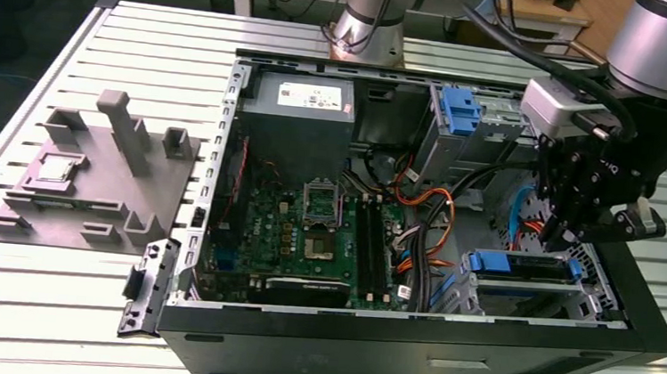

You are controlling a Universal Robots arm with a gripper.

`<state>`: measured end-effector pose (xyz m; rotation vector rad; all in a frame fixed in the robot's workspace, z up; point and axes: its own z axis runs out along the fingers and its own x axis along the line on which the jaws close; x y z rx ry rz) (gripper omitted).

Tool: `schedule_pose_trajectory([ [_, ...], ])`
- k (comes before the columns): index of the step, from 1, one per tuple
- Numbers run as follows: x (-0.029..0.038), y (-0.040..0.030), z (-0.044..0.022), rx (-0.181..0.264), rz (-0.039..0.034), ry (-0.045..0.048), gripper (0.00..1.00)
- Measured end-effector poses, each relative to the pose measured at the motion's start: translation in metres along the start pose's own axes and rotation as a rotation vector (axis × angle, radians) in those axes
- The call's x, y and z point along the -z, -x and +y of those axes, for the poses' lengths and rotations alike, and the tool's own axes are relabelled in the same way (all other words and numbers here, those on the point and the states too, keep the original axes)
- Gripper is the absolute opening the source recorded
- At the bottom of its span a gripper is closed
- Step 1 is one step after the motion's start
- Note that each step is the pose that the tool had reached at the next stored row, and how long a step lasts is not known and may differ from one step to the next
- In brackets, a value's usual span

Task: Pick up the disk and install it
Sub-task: 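Insert the first disk wire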

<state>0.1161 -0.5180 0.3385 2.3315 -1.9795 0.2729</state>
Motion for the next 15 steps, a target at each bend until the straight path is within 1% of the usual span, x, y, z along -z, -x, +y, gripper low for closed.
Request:
schedule_pose_trajectory([
  [6, 0.0008, -0.0001, 0.0005, -0.003, 0.0005, -0.0008, 0.17],
  [9, 0.0009, 0.0002, 0.0027, -0.011, 0.001, 0.0006, 0.17],
  [11, 0.0008, 0.0003, 0.0033, -0.031, 0.0021, 0.0043, 0.17],
  [15, 0.0004, -0.0002, 0.0035, -0.089, 0.006, 0.0151, 0.17],
])
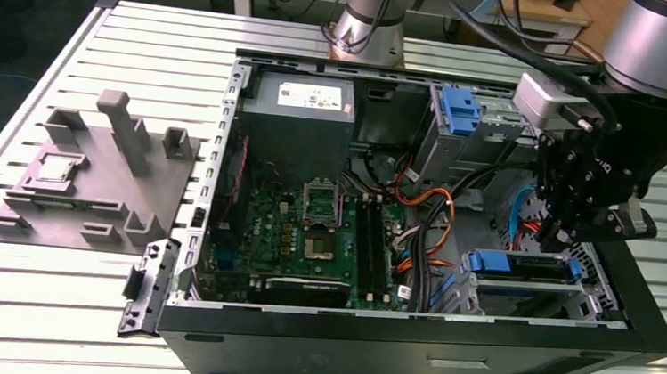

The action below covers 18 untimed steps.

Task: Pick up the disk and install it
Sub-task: 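Insert the first disk wire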

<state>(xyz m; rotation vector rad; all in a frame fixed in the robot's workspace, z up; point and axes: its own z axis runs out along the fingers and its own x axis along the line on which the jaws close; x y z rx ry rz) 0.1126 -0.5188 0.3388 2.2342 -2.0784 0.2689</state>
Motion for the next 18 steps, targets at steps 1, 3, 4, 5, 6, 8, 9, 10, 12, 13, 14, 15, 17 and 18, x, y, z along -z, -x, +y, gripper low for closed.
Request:
schedule_pose_trajectory([
  [1, -0.0002, -0.0008, 0.0001, -0.005, 0.0002, 0.0008, 0.17],
  [3, -0.0004, -0.0015, 0.0001, -0.008, 0.0003, 0.0014, 0.17],
  [4, -0.0004, -0.0015, 0.0001, -0.008, 0.0003, 0.0015, 0.17],
  [5, -0.0004, -0.0015, 0.0001, -0.008, 0.0003, 0.0015, 0.17],
  [6, -0.0004, -0.0016, 0.0001, -0.009, 0.0005, 0.0017, 0.17],
  [8, -0.0004, -0.0016, 0.0001, -0.011, 0.0005, 0.0019, 0.17],
  [9, -0.0004, -0.0016, 0.0001, -0.011, 0.0006, 0.002, 0.17],
  [10, -0.0005, -0.0017, 0.0001, -0.012, 0.0004, 0.0021, 0.17],
  [12, -0.0007, -0.002, 0.0002, -0.014, 0.0006, 0.0026, 0.17],
  [13, -0.0009, -0.0021, 0.0002, -0.016, 0.0008, 0.0028, 0.17],
  [14, -0.0012, -0.0022, 0.0002, -0.017, 0.001, 0.003, 0.17],
  [15, -0.0014, -0.0021, 0.0002, -0.018, 0.0012, 0.003, 0.17],
  [17, -0.0019, -0.0021, 0.0002, -0.019, 0.0002, 0.0027, 0.17],
  [18, -0.0024, -0.0023, 0.0002, -0.02, -0.0018, 0.0022, 0.17],
])
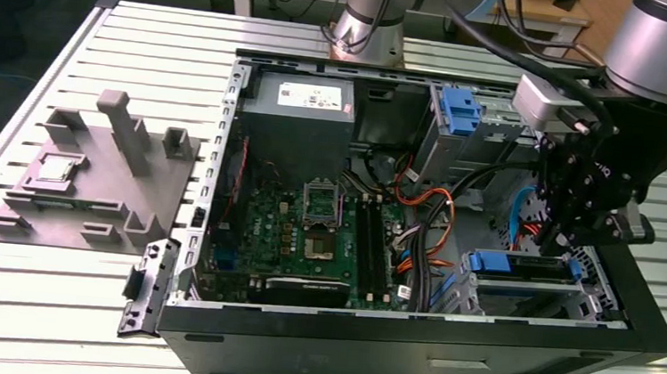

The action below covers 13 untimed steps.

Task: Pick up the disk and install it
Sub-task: 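Insert the first disk wire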

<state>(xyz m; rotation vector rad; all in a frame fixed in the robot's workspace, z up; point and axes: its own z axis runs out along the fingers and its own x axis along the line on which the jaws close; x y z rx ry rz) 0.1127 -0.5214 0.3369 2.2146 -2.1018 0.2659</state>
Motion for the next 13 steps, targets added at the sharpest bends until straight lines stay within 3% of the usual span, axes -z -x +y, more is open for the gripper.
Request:
schedule_pose_trajectory([
  [3, -0.0019, -0.0024, 0.0003, -0.002, -0.0085, -0.0013, 0.17],
  [10, -0.0038, -0.0052, 0.0041, -0.007, -0.0197, -0.0105, 0.17],
  [13, -0.0059, -0.0049, 0.0043, -0.024, -0.0193, -0.0088, 0.17],
])
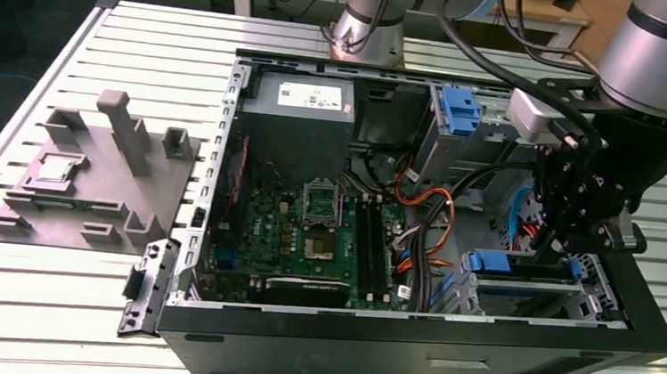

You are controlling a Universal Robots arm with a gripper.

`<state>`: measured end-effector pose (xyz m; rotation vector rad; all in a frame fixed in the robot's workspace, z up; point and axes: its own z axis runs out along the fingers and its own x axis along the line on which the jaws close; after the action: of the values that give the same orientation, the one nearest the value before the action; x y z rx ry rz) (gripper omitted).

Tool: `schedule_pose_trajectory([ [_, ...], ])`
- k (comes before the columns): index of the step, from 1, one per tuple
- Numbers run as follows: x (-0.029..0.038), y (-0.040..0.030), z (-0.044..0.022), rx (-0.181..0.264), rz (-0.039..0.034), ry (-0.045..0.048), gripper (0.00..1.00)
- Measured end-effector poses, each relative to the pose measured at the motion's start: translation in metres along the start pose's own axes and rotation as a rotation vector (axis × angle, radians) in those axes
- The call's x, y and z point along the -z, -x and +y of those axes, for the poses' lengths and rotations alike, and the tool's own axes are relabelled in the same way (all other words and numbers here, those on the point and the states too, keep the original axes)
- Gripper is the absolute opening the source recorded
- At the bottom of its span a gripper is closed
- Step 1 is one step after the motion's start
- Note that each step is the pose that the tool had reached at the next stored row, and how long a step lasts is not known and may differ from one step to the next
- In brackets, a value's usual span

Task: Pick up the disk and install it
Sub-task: 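Insert the first disk wire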

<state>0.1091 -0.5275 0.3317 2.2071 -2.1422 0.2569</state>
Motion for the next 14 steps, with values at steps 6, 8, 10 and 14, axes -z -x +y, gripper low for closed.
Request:
schedule_pose_trajectory([
  [6, -0.0015, 0.0002, 0.0, -0.015, 0.0002, 0.0022, 0.17],
  [8, -0.0016, 0.0002, -0.0001, -0.015, 0.0003, 0.0022, 0.17],
  [10, -0.0018, 0.0003, -0.0001, -0.015, 0.0002, 0.0022, 0.17],
  [14, -0.0023, 0.0004, -0.0002, -0.017, 0.0003, 0.0025, 0.17],
])
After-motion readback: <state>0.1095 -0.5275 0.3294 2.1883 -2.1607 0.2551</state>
